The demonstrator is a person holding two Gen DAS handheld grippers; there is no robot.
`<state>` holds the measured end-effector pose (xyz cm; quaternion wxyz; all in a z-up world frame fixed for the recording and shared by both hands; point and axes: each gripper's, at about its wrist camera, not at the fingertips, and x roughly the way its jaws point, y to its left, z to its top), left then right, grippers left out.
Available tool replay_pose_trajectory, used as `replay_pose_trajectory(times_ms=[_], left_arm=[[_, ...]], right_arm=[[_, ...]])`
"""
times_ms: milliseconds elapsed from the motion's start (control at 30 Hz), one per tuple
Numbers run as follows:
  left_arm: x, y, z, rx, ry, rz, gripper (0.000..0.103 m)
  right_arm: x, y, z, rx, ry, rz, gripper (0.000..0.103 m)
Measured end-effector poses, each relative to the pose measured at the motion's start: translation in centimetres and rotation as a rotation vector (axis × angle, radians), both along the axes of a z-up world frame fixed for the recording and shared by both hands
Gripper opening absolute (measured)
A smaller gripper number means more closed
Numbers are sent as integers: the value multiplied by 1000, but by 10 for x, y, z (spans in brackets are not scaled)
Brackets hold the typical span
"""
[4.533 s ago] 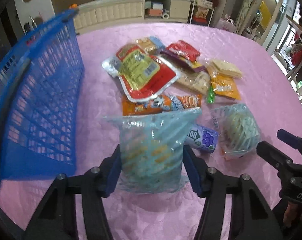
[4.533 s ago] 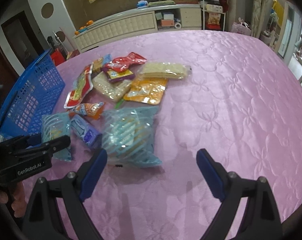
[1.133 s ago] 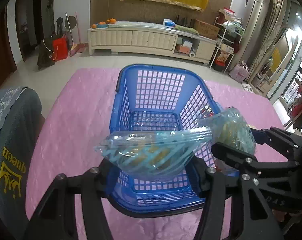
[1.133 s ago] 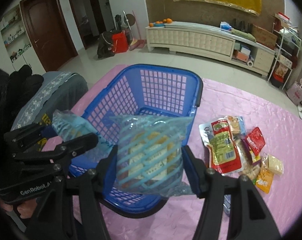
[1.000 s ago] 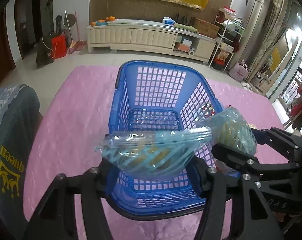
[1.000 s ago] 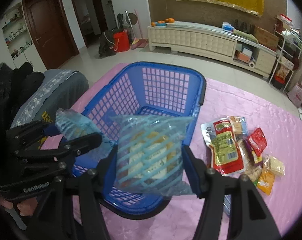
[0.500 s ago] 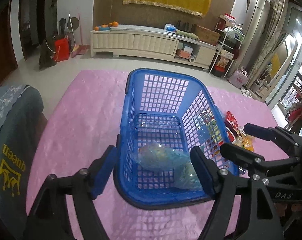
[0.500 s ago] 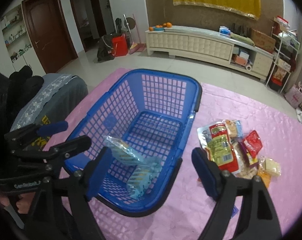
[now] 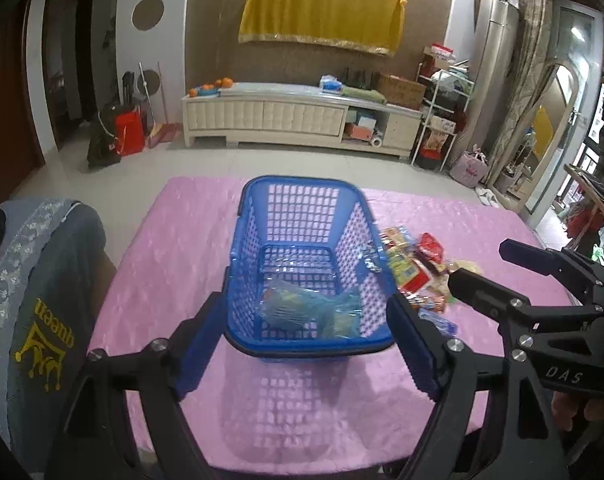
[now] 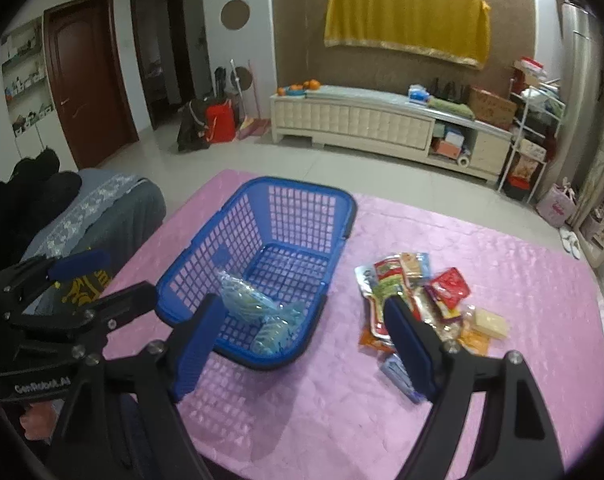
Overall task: Organize snacks
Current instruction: 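Withdraw both tools from the basket back toward the snack pile, then grasp the purple DOUBLEMINT gum pack with the left tool while the right tool grasps the cracker pack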
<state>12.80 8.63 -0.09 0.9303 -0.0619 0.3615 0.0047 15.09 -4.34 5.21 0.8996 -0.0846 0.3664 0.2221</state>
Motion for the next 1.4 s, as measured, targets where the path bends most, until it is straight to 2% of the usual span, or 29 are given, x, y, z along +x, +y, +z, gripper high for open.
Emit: replay_pose_trajectory(times_ms=[300,533,733,933,1133,1400], left_arm=[[-13,-56,29,36,-56,-62,81],[-8,-99,30,55,-60,-118,82],[6,-130,13,51,-24,-155,82],[26,-163,-19,46,58,-166,82],[46,-187,-49,39,117,-162,82],[78,-209,-96,41,250,-158,82]], right_arm=[[-29,-48,32,17,-54,-53,85],[-37,-93,42,34,-78,-118,85],[-31,-130,27,30,-49,-174,85],[-22,-161,4,26,-12,-213,85],[0,-191,-34,19,69,-258,85],[26,-220,-78,19,144,-302,85]])
